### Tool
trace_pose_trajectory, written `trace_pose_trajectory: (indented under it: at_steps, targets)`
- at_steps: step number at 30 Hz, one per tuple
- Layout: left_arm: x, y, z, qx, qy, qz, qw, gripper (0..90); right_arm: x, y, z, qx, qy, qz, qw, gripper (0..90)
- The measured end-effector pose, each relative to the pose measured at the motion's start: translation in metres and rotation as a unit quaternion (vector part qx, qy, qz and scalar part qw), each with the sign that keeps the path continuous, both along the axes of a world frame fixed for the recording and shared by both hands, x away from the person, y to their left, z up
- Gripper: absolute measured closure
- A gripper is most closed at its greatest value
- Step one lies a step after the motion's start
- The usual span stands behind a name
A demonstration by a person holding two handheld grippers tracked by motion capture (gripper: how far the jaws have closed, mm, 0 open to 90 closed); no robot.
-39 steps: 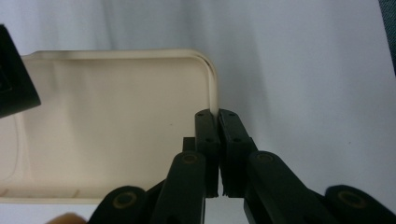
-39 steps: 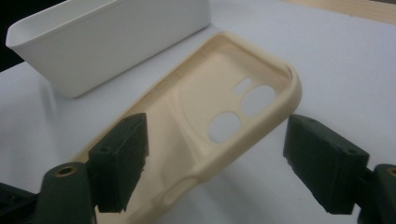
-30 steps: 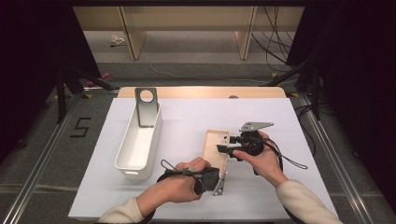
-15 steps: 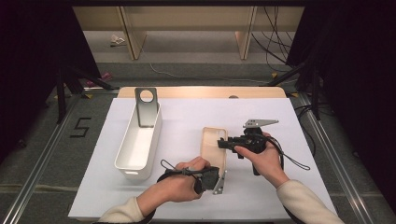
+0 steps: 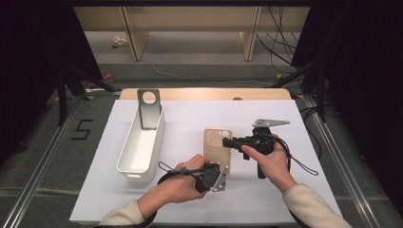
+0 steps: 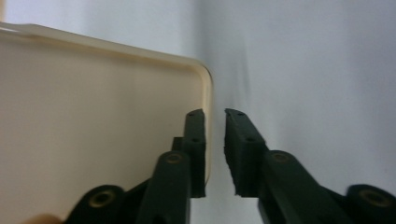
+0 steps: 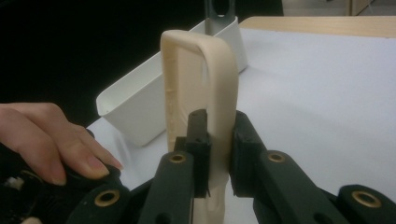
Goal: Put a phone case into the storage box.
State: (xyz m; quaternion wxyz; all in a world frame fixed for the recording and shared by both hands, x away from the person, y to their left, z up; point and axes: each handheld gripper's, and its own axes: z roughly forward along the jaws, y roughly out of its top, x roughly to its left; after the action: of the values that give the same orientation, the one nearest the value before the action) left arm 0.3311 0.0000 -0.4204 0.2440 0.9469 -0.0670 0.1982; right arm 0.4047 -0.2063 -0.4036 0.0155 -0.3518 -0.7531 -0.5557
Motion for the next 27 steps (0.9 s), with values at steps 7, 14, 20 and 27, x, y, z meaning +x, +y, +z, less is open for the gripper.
trace_pose_trajectory:
  at_steps: [7, 14, 20, 27]
  targets:
    - [0.005, 0.01, 0.007, -0.081, 0.01, 0.05, 0.9954, 45.5, 0.001, -0.011, 0.004, 0.001, -0.012, -0.019, 0.9997, 81.1]
    - [0.012, 0.028, 0.008, -0.196, 0.06, 0.135, 0.9694, 23.7, -0.001, -0.024, 0.005, -0.007, -0.03, -0.033, 0.999, 81.0]
    - [0.018, 0.043, 0.003, -0.242, 0.093, 0.186, 0.9478, 14.6, -0.002, -0.035, 0.008, -0.008, -0.045, -0.04, 0.9982, 80.9]
    - [0.026, 0.055, 0.002, -0.292, 0.121, 0.228, 0.9209, 10.7, -0.004, -0.039, 0.008, -0.007, -0.055, -0.036, 0.9978, 80.8]
